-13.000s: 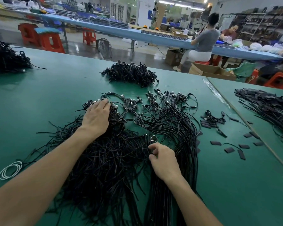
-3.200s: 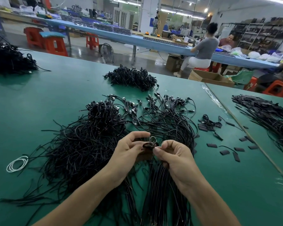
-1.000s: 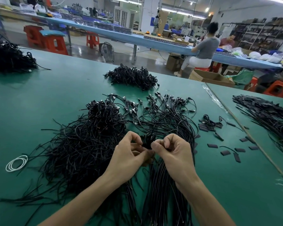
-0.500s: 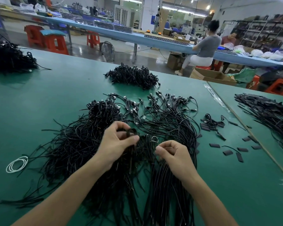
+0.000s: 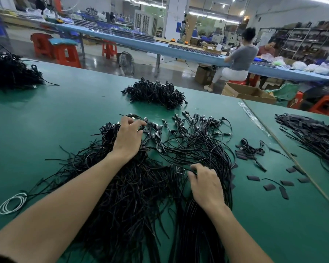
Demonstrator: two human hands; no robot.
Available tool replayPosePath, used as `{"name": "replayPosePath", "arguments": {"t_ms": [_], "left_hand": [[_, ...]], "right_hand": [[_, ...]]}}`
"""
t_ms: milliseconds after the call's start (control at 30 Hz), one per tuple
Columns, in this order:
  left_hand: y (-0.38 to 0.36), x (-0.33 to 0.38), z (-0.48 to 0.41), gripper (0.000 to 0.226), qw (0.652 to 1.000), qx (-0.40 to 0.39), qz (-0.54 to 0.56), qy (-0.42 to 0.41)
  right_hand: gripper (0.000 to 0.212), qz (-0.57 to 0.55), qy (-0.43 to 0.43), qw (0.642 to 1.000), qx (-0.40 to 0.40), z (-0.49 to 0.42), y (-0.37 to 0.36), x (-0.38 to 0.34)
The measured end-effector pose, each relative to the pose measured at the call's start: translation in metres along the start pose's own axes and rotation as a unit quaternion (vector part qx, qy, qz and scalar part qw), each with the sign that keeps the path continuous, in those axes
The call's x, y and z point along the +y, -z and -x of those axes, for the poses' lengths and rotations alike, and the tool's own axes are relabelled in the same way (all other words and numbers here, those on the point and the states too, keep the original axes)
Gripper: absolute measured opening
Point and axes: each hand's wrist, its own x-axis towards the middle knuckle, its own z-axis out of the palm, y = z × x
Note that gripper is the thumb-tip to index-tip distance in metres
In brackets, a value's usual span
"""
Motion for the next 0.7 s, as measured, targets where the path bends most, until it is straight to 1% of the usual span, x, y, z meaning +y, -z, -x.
{"name": "replayPosePath", "arguments": {"t_ms": [33,100,167,200,267,300,333,367,400,433,467,500,533,567,633,667,700], "left_hand": [[-0.005,-0.002,0.0,0.027,1.0,-0.01,-0.024,-0.005],[-0.016,0.0,0.002,0.027,0.99,-0.055,-0.126,-0.009],[-0.024,0.004,0.005,0.036,0.959,-0.13,-0.25,0.006],[-0.025,0.008,0.007,0.037,0.942,-0.167,-0.291,0.024],[-0.024,0.014,0.01,0.035,0.914,-0.206,-0.346,0.044],[-0.022,0.016,0.011,0.04,0.907,-0.21,-0.364,0.033],[-0.021,0.018,0.013,0.056,0.907,-0.206,-0.367,0.006],[-0.018,0.021,0.016,0.074,0.919,-0.195,-0.342,-0.035],[-0.015,0.026,0.02,0.086,0.936,-0.184,-0.288,-0.086],[-0.011,0.034,0.026,0.086,0.948,-0.186,-0.213,-0.145],[-0.008,0.041,0.032,0.076,0.952,-0.202,-0.122,-0.195],[-0.005,0.048,0.04,0.057,0.948,-0.221,-0.02,-0.226],[-0.003,0.054,0.048,0.034,0.945,-0.231,0.069,-0.223],[0.0,0.059,0.055,0.02,0.942,-0.23,0.153,-0.189],[0.008,0.063,0.065,0.03,0.943,-0.183,0.261,-0.096],[0.014,0.063,0.068,0.034,0.946,-0.146,0.279,-0.073],[0.021,0.061,0.072,0.035,0.954,-0.1,0.274,-0.074]], "right_hand": [[0.03,-0.038,0.015,0.999,-0.007,0.001,0.005,-0.004],[0.036,-0.133,0.042,0.989,-0.052,0.004,0.015,-0.013],[0.03,-0.198,0.087,0.974,-0.069,0.009,0.029,-0.026],[0.028,-0.222,0.106,0.967,-0.071,0.011,0.037,-0.031],[0.026,-0.277,0.122,0.951,-0.071,0.017,0.052,-0.038],[0.026,-0.302,0.123,0.943,-0.063,0.02,0.06,-0.039],[0.025,-0.319,0.124,0.938,-0.053,0.023,0.068,-0.04],[0.024,-0.323,0.129,0.937,-0.042,0.025,0.076,-0.041],[0.024,-0.321,0.136,0.937,-0.031,0.028,0.083,-0.042],[0.024,-0.322,0.144,0.935,-0.026,0.031,0.09,-0.044],[0.023,-0.333,0.154,0.93,-0.026,0.034,0.095,-0.045],[0.023,-0.356,0.165,0.919,-0.032,0.039,0.101,-0.047],[0.024,-0.385,0.171,0.906,-0.041,0.043,0.106,-0.048],[0.025,-0.413,0.17,0.894,-0.042,0.048,0.112,-0.049],[0.03,-0.463,0.141,0.875,-0.007,0.054,0.121,-0.043],[0.036,-0.499,0.113,0.859,0.026,0.056,0.125,-0.037],[0.042,-0.536,0.08,0.838,0.063,0.057,0.129,-0.029]]}}
